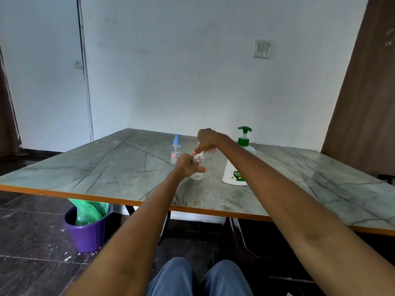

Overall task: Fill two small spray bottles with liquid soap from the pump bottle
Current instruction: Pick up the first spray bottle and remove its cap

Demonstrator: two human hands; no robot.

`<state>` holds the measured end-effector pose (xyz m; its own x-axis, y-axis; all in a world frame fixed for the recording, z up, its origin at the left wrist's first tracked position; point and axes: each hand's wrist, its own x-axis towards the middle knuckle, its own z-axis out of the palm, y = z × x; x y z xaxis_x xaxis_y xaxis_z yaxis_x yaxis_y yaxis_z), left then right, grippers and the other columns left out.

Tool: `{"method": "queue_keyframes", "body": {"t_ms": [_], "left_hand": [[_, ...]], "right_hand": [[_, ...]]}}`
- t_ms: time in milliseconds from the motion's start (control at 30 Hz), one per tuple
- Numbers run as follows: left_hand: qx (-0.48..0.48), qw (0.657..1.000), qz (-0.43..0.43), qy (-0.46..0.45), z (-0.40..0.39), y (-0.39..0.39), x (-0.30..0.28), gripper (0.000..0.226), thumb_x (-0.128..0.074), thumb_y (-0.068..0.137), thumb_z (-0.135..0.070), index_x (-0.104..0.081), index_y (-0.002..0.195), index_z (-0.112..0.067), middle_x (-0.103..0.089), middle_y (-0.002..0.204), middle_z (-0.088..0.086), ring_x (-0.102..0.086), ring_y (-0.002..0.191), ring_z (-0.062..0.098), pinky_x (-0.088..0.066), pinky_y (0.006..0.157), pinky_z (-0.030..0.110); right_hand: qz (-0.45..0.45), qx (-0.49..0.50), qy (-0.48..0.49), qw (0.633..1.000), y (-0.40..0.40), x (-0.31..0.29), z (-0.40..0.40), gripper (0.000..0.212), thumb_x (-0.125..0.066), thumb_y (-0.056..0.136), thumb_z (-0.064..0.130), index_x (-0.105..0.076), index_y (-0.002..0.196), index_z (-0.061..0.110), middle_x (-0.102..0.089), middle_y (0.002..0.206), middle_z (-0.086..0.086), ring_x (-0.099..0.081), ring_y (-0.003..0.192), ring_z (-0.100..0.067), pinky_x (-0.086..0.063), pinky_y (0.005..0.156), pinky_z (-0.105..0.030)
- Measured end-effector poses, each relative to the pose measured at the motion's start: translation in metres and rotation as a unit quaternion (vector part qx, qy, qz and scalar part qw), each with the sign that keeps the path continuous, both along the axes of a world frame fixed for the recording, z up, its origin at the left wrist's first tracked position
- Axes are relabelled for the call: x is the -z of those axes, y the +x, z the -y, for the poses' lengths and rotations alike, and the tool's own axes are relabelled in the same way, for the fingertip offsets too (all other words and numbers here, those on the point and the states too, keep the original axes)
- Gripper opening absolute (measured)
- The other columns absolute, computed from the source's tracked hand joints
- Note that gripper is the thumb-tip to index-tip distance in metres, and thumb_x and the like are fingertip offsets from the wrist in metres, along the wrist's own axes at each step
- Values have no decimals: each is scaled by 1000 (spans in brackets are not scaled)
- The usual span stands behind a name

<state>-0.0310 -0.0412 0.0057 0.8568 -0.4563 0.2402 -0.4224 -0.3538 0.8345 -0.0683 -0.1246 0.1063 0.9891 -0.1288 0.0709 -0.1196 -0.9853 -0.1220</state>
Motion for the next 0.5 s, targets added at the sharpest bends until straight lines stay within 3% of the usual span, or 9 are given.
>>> {"method": "queue_keyframes", "body": {"t_ms": [100, 167, 233, 300, 400, 500], "left_hand": [[-9, 1000, -1, 1, 0, 1, 2, 34, -76, 73, -18, -63, 92, 7, -54, 76, 10, -52, 75, 22, -41, 65, 24], [-10, 1000, -1, 0, 1, 3, 2, 38, -76, 73, -19, -63, 97, 8, -56, 81, 11, -54, 78, 22, -44, 72, 28], [-12, 1000, -3, -2, 3, 4, 2, 34, -77, 73, -19, -64, 94, 5, -58, 84, 12, -55, 80, 22, -45, 77, 30], [-19, 1000, -6, 1, 4, 4, 2, 23, -77, 73, -18, -62, 80, -3, -57, 83, 13, -55, 78, 22, -44, 75, 28], [-21, 1000, -16, -1, 5, 4, 1, 30, -77, 73, -17, -64, 90, 3, -58, 86, 13, -57, 81, 23, -47, 78, 31], [-19, 1000, -16, -1, 5, 4, 0, 43, -76, 74, -17, -60, 106, 6, -56, 89, 10, -55, 85, 21, -45, 78, 29]], "right_hand": [[-48, -22, 20, 998, -4, -8, -2, 30, -67, 84, 10, -61, 113, 6, -56, 98, -6, -53, 83, -17, -43, 58, -18], [-36, -12, 11, 999, -6, -9, -5, 26, -68, 85, 21, -60, 104, 6, -55, 93, -5, -54, 81, -18, -43, 60, -20], [-26, 10, -8, 1000, -6, -5, -4, 29, -69, 84, 32, -58, 82, 5, -59, 75, -4, -56, 62, -15, -43, 54, -20], [-40, 15, -7, 999, -4, -2, -4, 27, -69, 84, 26, -62, 89, 0, -61, 72, -5, -53, 55, -11, -43, 52, -19], [-46, -10, 7, 999, -7, -5, -4, 27, -64, 83, 5, -64, 111, 5, -58, 90, -6, -52, 75, -15, -42, 56, -18], [-24, 2, 12, 1000, -9, -5, -6, 23, -67, 83, 18, -62, 102, 5, -56, 85, -4, -53, 80, -18, -43, 60, -21]]}}
